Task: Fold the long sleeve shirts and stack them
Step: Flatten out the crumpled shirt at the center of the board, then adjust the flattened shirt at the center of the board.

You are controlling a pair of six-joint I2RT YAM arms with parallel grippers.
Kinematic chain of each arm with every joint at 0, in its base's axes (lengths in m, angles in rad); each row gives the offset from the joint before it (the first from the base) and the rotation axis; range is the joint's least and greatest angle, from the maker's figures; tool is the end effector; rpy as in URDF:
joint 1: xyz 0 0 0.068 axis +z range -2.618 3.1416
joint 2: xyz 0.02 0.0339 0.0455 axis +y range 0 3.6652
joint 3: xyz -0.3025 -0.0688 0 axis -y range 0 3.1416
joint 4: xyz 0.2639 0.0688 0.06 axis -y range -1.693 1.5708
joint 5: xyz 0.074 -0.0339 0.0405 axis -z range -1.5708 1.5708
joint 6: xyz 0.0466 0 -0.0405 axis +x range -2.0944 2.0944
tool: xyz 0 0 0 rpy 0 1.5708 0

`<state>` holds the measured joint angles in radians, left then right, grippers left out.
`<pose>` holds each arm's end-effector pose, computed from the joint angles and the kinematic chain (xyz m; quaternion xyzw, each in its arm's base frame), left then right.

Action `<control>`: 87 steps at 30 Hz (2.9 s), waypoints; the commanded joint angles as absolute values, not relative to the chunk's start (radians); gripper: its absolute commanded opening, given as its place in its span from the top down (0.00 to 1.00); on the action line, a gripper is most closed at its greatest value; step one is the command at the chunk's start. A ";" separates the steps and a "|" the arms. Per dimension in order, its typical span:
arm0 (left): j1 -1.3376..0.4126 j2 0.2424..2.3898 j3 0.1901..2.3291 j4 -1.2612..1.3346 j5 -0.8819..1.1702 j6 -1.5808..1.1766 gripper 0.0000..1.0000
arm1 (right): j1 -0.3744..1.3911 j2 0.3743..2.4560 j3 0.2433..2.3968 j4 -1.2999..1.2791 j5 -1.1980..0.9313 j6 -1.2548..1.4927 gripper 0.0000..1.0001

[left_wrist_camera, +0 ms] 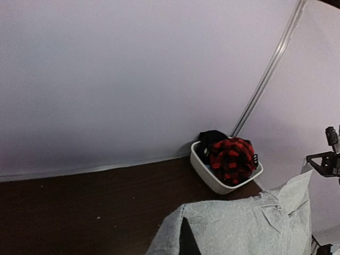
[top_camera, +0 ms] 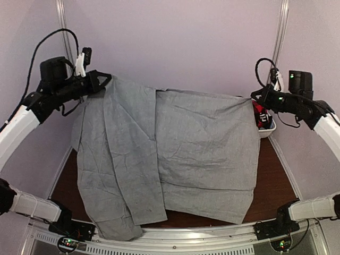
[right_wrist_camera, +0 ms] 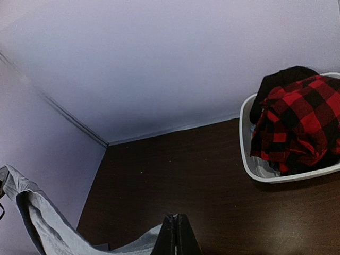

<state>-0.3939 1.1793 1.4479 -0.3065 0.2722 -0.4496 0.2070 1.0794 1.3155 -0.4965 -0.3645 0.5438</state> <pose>0.2370 -0.1121 0.5165 0.0742 0.7161 -0.3705 0.5869 0.2250 0.0642 0.4700 0.0218 0.7873 0.3534 0.5048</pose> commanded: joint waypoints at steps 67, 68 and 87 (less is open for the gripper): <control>-0.469 1.241 0.648 -0.087 0.155 -0.594 0.19 | 0.605 1.726 0.943 -0.152 -0.173 0.353 0.30; -0.475 1.231 0.627 -0.083 0.150 -0.604 0.18 | 0.606 1.733 0.932 -0.151 -0.167 0.356 0.30; -0.585 1.280 0.598 0.045 0.219 -0.480 0.19 | 0.607 1.550 0.791 -0.215 -0.055 0.382 0.31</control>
